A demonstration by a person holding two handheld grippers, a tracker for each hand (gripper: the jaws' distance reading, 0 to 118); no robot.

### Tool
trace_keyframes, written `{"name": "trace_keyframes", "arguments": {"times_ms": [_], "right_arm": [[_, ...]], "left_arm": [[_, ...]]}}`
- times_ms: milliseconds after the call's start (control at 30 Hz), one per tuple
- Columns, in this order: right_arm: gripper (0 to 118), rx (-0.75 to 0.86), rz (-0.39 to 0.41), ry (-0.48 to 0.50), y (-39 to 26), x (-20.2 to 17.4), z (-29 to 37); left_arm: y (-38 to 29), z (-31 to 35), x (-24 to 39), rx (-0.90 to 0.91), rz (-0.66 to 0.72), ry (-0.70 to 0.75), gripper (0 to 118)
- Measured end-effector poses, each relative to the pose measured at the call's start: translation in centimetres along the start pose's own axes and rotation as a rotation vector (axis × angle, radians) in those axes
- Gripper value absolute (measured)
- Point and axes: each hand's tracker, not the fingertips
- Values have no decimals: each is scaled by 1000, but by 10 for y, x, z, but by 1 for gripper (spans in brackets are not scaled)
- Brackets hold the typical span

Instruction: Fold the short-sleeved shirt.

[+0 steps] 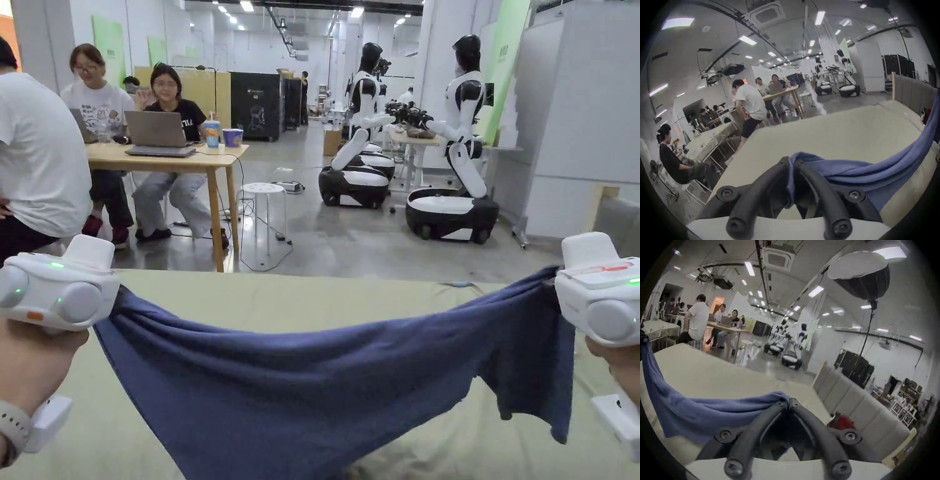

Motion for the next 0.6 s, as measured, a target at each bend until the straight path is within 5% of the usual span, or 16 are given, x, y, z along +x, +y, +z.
{"name": "trace_keyframes", "arguments": {"times_ms": [333, 600], "right_arm": [[1, 94, -47, -104, 83, 9, -27], [1, -37, -17, -105, 45, -29, -91]], "left_arm": [[104, -24, -25, 154, -2, 126, 2], [72, -77, 12, 45, -61, 145, 2]]}}
